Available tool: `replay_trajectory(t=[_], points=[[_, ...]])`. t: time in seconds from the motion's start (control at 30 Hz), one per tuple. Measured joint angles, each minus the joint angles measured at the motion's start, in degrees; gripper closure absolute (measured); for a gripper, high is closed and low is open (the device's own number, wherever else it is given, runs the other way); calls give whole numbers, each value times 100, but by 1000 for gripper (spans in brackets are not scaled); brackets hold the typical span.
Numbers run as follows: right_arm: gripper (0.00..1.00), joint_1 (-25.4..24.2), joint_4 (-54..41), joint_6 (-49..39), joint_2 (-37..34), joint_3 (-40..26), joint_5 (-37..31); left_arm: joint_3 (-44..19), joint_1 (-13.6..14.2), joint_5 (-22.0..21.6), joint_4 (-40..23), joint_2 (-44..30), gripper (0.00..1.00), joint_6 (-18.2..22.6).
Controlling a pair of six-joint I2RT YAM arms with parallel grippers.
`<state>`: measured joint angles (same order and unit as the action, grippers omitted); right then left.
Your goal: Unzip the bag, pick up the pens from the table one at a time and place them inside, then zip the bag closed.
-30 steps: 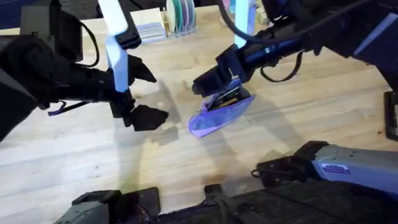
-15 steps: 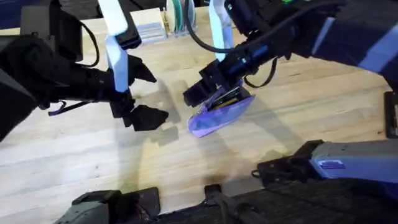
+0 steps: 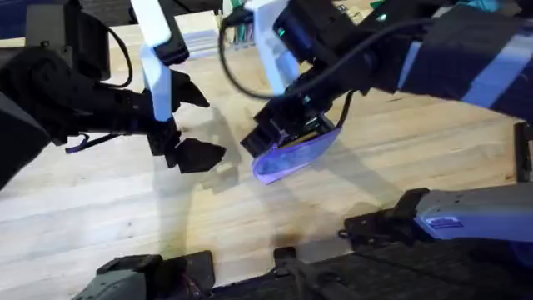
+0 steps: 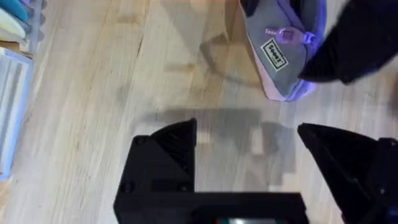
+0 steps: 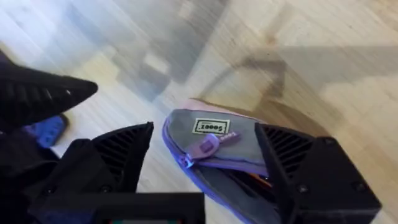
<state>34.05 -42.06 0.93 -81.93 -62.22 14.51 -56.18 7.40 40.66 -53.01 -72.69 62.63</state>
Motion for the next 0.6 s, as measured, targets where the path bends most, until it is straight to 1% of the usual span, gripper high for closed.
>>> replay_trajectory(t=[0.1,0.23,0.5,0.6], points=[[4,259,0,-55,0,0,-403,2,0,0,10,0,6,0],[4,324,-30,-79,0,0,-724,1,0,0,12,0,6,0],[4,322,-338,212,0,0,-918,2,0,0,26,0,6,0],[51,322,-338,266,0,2,-919,2,0,0,29,0,6,0]])
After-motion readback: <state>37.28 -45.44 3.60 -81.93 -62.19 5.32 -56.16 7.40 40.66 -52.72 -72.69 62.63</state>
